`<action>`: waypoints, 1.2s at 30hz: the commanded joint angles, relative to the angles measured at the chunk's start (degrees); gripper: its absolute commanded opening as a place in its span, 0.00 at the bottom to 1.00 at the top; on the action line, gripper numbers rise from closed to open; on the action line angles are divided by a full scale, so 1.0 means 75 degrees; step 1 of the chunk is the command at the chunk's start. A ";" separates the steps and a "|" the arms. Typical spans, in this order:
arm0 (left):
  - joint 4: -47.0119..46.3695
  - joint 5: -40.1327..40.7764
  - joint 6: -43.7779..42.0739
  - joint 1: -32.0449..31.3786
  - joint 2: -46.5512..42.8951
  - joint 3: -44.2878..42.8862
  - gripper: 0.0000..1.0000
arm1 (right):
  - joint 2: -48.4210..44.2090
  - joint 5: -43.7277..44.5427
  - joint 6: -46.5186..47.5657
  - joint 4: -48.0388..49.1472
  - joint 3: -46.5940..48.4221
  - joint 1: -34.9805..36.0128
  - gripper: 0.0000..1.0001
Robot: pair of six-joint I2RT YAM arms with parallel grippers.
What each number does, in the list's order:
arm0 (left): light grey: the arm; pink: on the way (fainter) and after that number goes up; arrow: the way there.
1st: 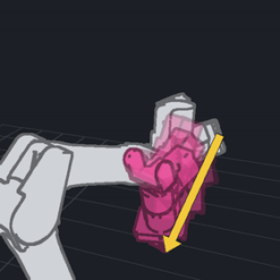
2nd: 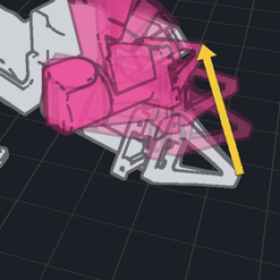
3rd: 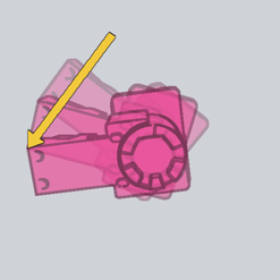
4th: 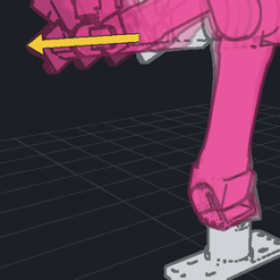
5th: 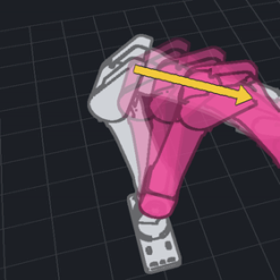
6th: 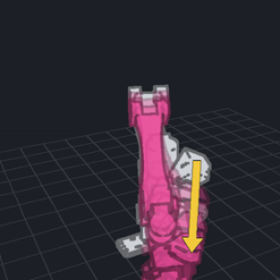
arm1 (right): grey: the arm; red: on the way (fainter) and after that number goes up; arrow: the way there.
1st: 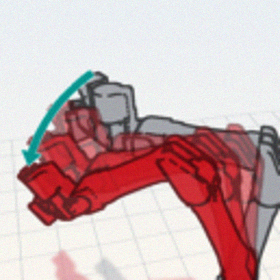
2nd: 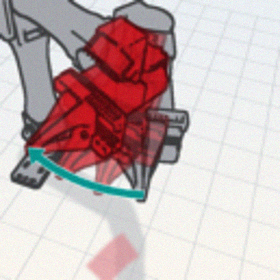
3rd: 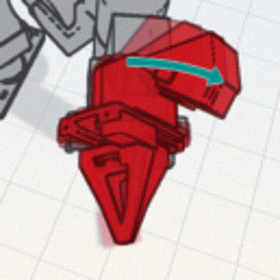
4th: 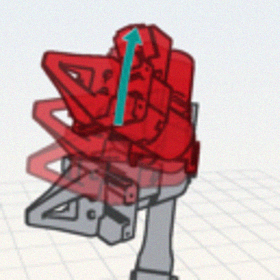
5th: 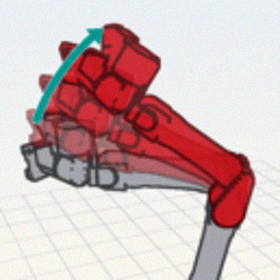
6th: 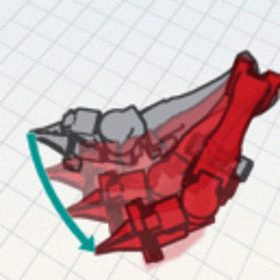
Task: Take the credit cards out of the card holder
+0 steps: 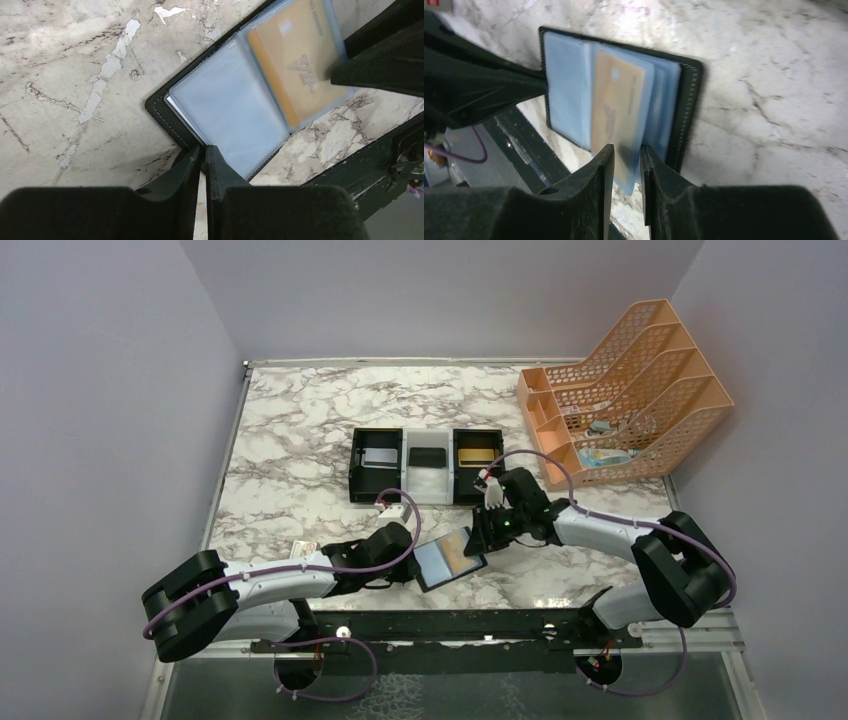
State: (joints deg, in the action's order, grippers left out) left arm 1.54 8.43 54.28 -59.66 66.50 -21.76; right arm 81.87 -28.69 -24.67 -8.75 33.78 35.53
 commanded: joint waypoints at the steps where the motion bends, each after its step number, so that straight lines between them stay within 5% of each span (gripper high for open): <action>1: 0.0032 0.0172 -0.0115 -0.0026 0.0210 -0.0039 0.13 | -0.0307 -0.0863 0.0449 -0.0038 0.0168 0.0203 0.27; 6: 0.0036 0.0153 -0.0164 -0.0032 0.0266 -0.0110 0.13 | -0.0409 0.0412 0.0524 -0.0911 0.0507 0.0353 0.30; 28: 0.0133 0.0084 -0.0326 -0.0026 0.0703 -0.0470 0.13 | -0.0511 0.2415 0.0302 -0.1773 0.0969 0.0544 0.36; 36: 0.0140 0.0104 -0.0300 -0.0026 0.0608 -0.0420 0.13 | -0.0242 0.1290 0.0241 -0.0752 0.0651 0.0547 0.36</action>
State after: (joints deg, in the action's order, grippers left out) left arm 1.58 8.43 52.73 -59.66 70.67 -25.02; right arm 78.85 -15.11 -21.93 -19.66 39.79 39.29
